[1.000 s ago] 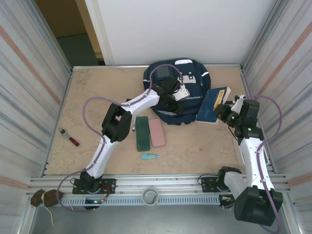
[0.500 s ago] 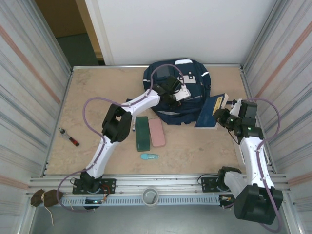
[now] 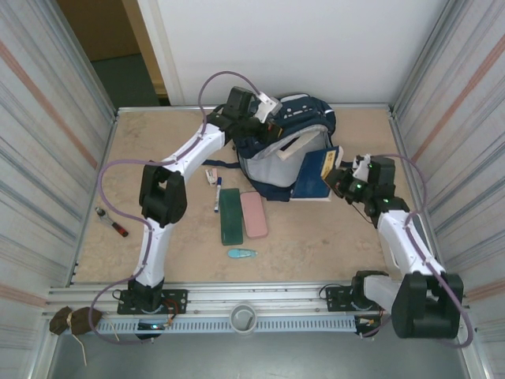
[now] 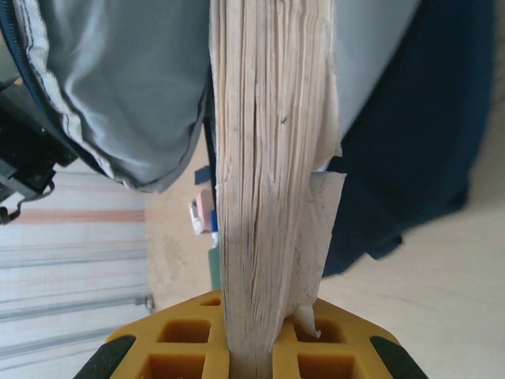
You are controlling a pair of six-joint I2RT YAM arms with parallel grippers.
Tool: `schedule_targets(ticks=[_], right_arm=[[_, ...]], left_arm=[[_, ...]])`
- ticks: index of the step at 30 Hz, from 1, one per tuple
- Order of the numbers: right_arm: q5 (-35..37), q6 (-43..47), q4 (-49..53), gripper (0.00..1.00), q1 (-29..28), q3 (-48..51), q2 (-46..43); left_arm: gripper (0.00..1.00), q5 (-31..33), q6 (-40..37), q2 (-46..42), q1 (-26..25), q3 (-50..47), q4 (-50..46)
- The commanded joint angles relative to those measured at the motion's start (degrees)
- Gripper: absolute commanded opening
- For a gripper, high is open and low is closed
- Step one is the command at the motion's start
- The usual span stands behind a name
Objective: Pack the student bag
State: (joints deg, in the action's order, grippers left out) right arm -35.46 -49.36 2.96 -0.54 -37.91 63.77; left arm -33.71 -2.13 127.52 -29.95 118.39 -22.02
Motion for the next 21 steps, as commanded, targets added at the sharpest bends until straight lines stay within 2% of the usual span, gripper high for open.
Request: schedule_targets(ticks=[1, 3, 13, 21], right_arm=[[4.6, -8.3, -18.9, 0.00, -2.8, 0.2, 5.3], [5.4, -9.6, -23.8, 0.00, -4.5, -1.4, 9.6], [10.7, -11.1, -33.1, 0.00, -10.6, -7.7, 22.5], [20.2, -15.8, -36.3, 0.00, -12.2, -11.6, 32.3]], left_arm=[[0.00, -7.2, 5.9, -1.7, 0.1, 3.8, 5.5], [0.00, -8.7, 6.9, -1.3, 0.6, 4.4, 6.1], [0.00, -9.9, 7.3, -0.1, 1.1, 5.2, 5.7], [0.00, -11.5, 7.7, 0.7, 1.2, 6.1, 5.2]])
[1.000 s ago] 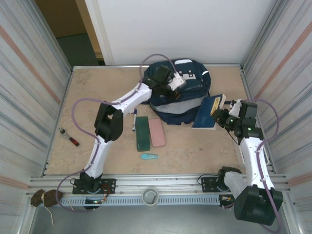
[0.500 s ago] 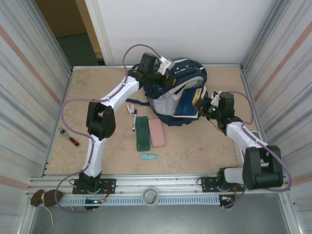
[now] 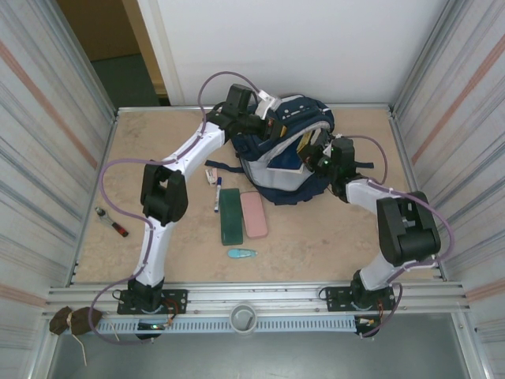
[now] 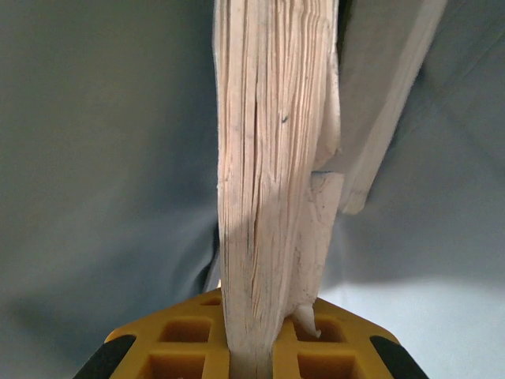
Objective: Pack the student bag
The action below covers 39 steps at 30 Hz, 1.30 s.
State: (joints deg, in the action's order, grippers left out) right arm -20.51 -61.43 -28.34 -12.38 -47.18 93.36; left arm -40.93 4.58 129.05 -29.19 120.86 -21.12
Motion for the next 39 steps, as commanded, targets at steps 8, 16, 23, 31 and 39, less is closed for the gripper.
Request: schedule_targets(ticks=[8, 16, 23, 31, 39], right_arm=[[1.4, -2.8, -7.4, 0.00, -0.6, 2.3, 0.6], [3.1, -2.8, -9.8, 0.00, -1.4, 0.0, 2.6], [14.9, -4.4, -15.4, 0.00, -4.0, -7.9, 13.7], [18.2, 1.6, -13.2, 0.43, -3.5, -10.8, 20.0], [15.5, 12.9, -1.4, 0.65, -3.4, -2.2, 5.5]], left_arm=[[0.00, -4.0, 0.4, -0.9, 0.8, 4.2, 3.5], [0.00, -4.4, 1.2, -0.5, 0.9, 4.2, 4.0], [0.00, -5.1, 2.5, -0.2, 0.8, 4.9, 4.3], [0.00, -5.3, 3.6, 0.9, 0.8, 5.4, 4.9], [0.00, -3.8, 3.9, 3.0, 0.8, 5.8, 4.9]])
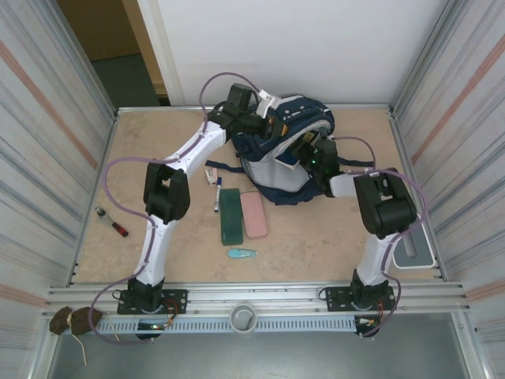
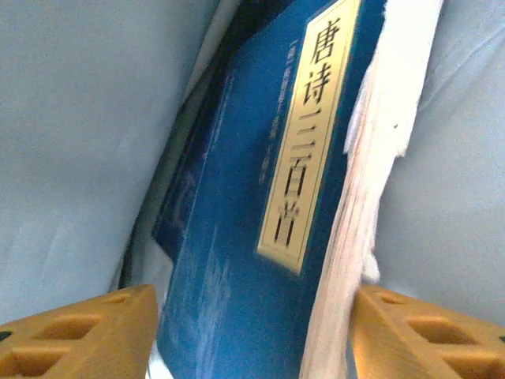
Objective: Pack the student bag
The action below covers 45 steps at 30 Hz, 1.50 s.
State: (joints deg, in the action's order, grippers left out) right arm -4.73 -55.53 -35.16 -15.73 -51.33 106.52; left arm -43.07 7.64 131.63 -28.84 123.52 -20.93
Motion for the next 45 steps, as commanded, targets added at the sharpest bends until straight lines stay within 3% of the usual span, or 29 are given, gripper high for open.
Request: schedule_targets(ticks=[1, 5, 12, 14, 20, 27, 34, 37, 40, 43, 45], right_arm=[[0.0, 8.5, 7.2, 0.66, -0.1, 3.6, -10.3], [1.7, 14.0, 15.9, 0.67, -0.1, 8.5, -21.0], [12.1, 23.1, 39.8, 0.68, 0.6, 10.2, -40.4], [13.5, 24.4, 44.2, 0.68, 1.1, 9.8, -44.3], [15.9, 26.4, 50.7, 0.69, 1.5, 7.0, -49.6], [9.6, 29.3, 50.6, 0.69, 0.9, 4.0, -45.5], [6.8, 31.1, 53.5, 0.71, -1.6, -1.0, -35.3], [6.1, 31.4, 54.4, 0.76, -3.4, -3.1, -31.0], [8.9, 32.3, 55.2, 0.78, -5.6, -5.2, -27.5], [11.0, 32.6, 56.6, 0.79, -4.3, -7.6, -24.4], [8.5, 32.2, 56.7, 0.79, -1.7, -8.8, -22.3]], left_arm=[[0.00, -1.2, 0.9, 0.6, 0.5, 3.1, 4.6], [0.00, 0.8, 1.0, 1.6, 0.5, 2.9, 4.6], [0.01, 5.1, 0.0, 4.2, -0.2, 2.2, 3.7], [0.06, 6.7, -1.4, 4.5, -1.1, 2.2, 2.6], [0.38, 11.7, -5.8, 2.7, -2.8, 1.8, -1.1], [0.55, 16.5, -5.9, -7.0, -1.8, -9.0, 0.8], [0.59, 23.7, 2.5, -22.3, 3.8, -32.3, 8.8], [0.59, 25.5, 7.3, -28.5, 7.6, -43.3, 13.2], [0.60, 26.2, 10.6, -33.4, 11.1, -53.0, 16.6], [0.61, 26.7, 12.0, -36.6, 12.8, -59.1, 18.8], [0.62, 26.5, 12.7, -37.7, 12.9, -61.1, 19.3]])
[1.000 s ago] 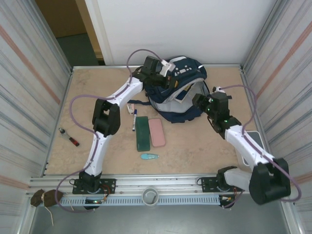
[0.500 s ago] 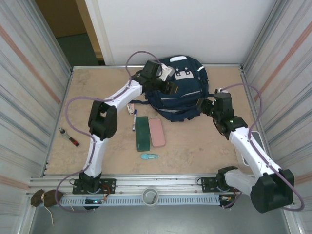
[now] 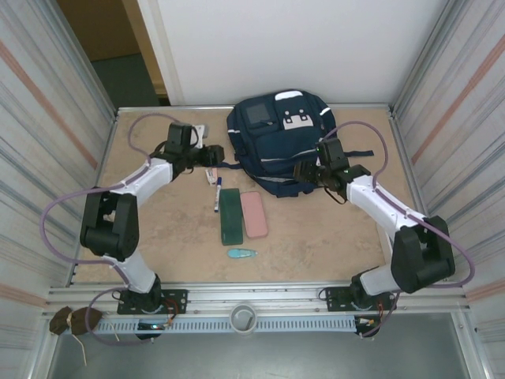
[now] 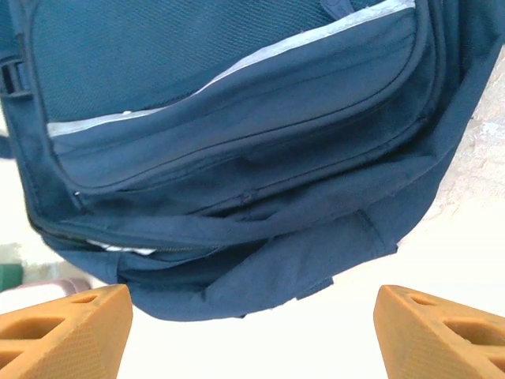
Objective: Pack the student bag
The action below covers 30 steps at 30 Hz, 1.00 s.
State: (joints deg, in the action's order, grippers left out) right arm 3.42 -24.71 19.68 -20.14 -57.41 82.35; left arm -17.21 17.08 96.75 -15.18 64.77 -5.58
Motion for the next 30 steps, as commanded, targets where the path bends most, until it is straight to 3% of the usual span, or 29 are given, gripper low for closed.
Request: schedule_targets(ticks=[1, 4, 14, 20, 24, 30], right_arm=[[-1.1, 0.8, 1.7, 0.79, 4.0, -3.1, 2.7], [-7.2, -0.9, 1.1, 0.79, 8.0, -4.1, 5.4], [-16.4, -5.7, -3.3, 0.80, 16.3, -3.6, 9.9], [-20.8, -8.6, -6.2, 0.78, 19.1, -7.5, 16.9], [-21.2, -8.9, -5.3, 0.71, 19.7, -10.7, 21.6], [-21.4, -9.0, -6.2, 0.51, 19.7, -10.6, 23.6]], left_arm=[[0.63, -0.2, 3.9, -3.0, -0.9, -3.1, 4.6], [0.63, -3.0, 5.2, -3.0, -1.2, -5.0, 6.5], [0.67, 0.6, 3.6, -4.8, -2.3, -7.9, 5.3], [0.71, 1.4, 4.2, -3.8, -8.6, -5.8, 5.6], [0.72, -0.4, 5.7, 0.4, -12.0, -2.3, 5.9], [0.71, -1.0, 5.7, 7.9, -15.8, 4.2, 4.4]])
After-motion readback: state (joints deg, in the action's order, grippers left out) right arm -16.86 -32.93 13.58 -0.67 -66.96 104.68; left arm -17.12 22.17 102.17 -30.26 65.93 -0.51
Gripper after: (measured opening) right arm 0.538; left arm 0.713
